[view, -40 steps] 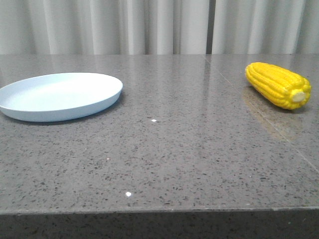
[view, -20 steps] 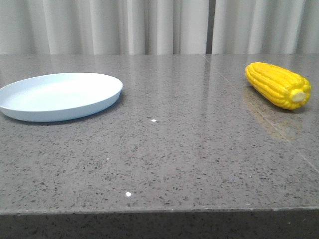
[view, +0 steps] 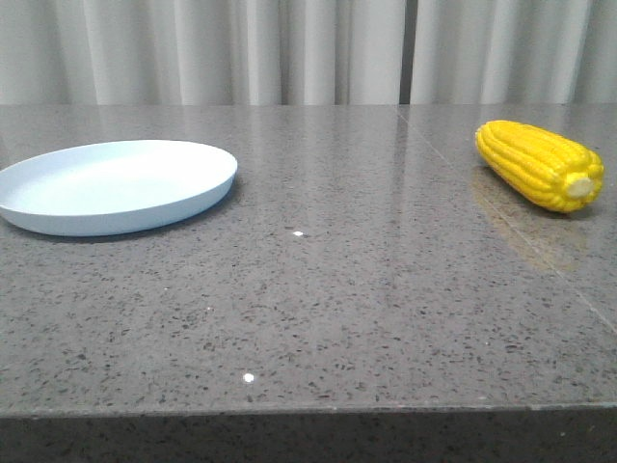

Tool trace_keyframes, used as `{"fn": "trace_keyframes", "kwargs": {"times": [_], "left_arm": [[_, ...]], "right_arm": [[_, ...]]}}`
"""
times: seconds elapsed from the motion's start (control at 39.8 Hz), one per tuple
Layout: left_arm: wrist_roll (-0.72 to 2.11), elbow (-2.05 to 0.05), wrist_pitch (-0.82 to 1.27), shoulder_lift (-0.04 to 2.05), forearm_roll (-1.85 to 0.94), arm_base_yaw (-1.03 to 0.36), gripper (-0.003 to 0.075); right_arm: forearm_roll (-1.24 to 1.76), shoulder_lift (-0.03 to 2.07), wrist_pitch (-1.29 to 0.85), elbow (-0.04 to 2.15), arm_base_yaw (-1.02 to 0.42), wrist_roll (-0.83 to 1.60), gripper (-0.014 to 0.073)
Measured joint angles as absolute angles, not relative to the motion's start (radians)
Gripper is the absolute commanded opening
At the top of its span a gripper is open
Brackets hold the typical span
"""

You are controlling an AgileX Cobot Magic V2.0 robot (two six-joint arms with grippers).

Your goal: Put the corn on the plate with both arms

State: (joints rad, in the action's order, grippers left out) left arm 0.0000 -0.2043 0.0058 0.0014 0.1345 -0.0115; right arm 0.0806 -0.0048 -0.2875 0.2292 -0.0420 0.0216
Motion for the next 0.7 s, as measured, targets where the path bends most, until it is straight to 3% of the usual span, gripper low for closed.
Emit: {"fn": "trace_keyframes", "kwargs": {"times": [0.18, 0.38, 0.48, 0.58, 0.65, 0.7], "left_arm": [[0.000, -0.394, 0.147, 0.157, 0.188, -0.012, -0.0020], [0.000, -0.475, 0.246, 0.389, 0.194, -0.012, -0.0020], [0.000, -0.477, 0.248, 0.437, 0.195, -0.012, 0.0002], [0.000, -0.479, 0.248, 0.441, 0.195, -0.012, 0.0165], [0.000, -0.481, 0.248, 0.442, 0.195, -0.012, 0.0385], [0.000, -0.481, 0.248, 0.442, 0.195, -0.012, 0.0507]], "right_arm": [[0.081, 0.155, -0.390, 0.418, -0.042, 0.022, -0.0069], [0.081, 0.384, -0.397, 0.515, -0.042, 0.022, -0.0065], [0.081, 0.434, -0.391, 0.519, -0.042, 0.022, 0.0037], [0.081, 0.439, -0.375, 0.521, -0.042, 0.022, 0.0265], [0.081, 0.439, -0.372, 0.521, -0.042, 0.022, 0.0476], [0.081, 0.439, -0.370, 0.521, -0.042, 0.022, 0.0573]]}}
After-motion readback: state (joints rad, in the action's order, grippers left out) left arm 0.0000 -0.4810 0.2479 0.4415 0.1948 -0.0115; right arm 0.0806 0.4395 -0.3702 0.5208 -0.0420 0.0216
